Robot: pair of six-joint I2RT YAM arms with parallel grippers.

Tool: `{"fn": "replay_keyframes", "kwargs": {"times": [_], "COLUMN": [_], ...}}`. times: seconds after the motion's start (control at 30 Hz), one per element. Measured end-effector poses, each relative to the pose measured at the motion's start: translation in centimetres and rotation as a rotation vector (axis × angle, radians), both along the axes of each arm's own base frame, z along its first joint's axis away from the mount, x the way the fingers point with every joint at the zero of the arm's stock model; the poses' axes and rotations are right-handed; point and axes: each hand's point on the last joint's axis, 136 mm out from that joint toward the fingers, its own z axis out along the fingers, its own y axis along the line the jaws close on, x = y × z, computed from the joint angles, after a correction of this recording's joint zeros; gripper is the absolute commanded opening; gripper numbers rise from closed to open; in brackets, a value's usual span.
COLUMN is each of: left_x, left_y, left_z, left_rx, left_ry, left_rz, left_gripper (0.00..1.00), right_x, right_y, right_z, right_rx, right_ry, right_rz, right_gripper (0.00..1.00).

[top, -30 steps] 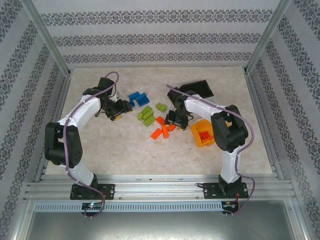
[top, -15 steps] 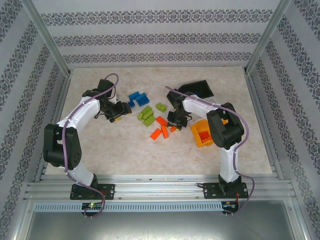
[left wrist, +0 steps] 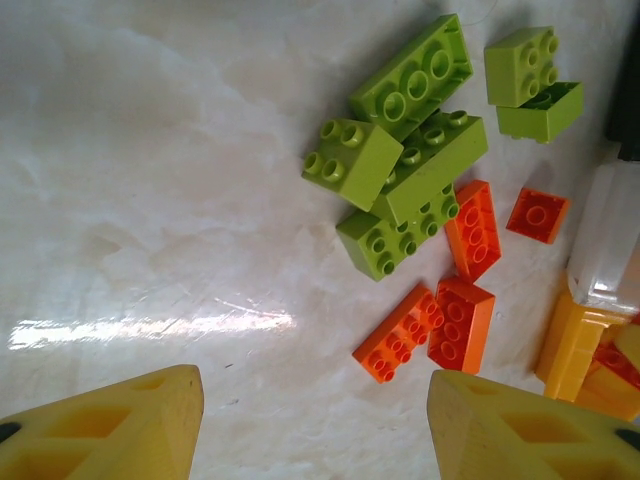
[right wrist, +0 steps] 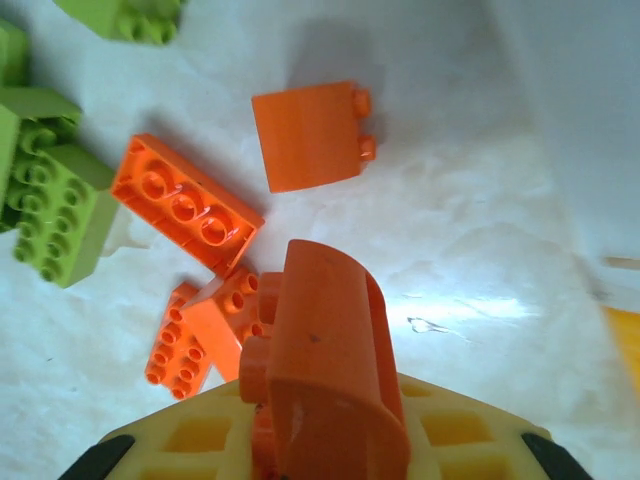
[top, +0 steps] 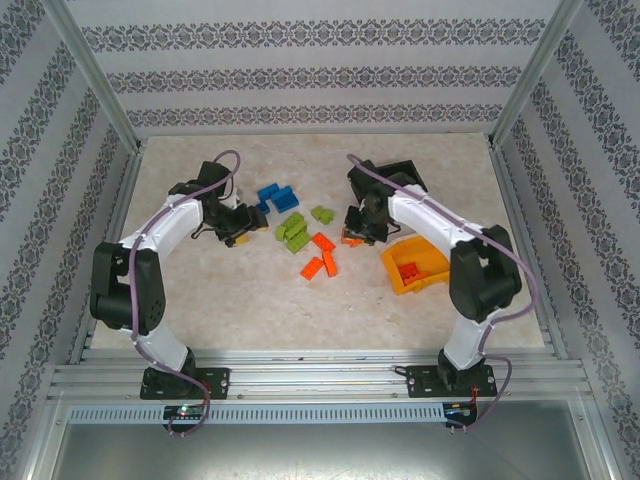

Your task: Sort the legos into containers by color

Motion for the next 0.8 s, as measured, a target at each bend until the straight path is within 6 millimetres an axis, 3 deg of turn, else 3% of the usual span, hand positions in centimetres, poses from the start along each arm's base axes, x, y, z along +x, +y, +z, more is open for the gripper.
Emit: {"fn": "replay_keyframes", "kwargs": {"times": [0.1,0.2,0.3,0.4,0.53,0.67,0.8], "left_x": [0.5,1.1,1.5,1.7,1.8,1.8,1.8], "left_y": [-0.5,-1.0,-1.3,-1.5,-1.6,-1.6,-1.6], "left_z": [-0.6,-1.0,-1.3,-1.7,-1.8,-1.8,-1.8], "left_rx": [-0.032,-0.063,-0.088,-0.099,-0.104,-0.106,-0.108], "left_ry": [0.015,0.020,0.026,0.037,0.043,0.045,0.049], "left_rz": [0.009,0.021,0.029,0.038,0.044,0.050,0.059], "left_gripper": [0.61,0.61,0.61,0.61,0.61,0.61,0.62], "right_x": [0.1,-1.2,-3.5,-5.7,-7.0,-6.6,-6.4], "right_y": [-3.4,-7.7,-11.8,-14.4,-16.1,-16.9,-17.1], "right_z": [2.5,3.5,2.5,0.4,-1.3,-1.9,-2.9], "right_rx": [-0.010,-0.040,-0.080,-0.113,-0.129,-0.125,-0.122], "right_ry": [-0.061,-0.084,-0.049,0.021,0.079,0.090,0.119], "right_rz": [-0.060,-0.136,-0.215,-0.264,-0.292,-0.304,-0.291], "right_gripper": [0.18,0.18,0.18,0.18,0.21,0.30,0.58]}}
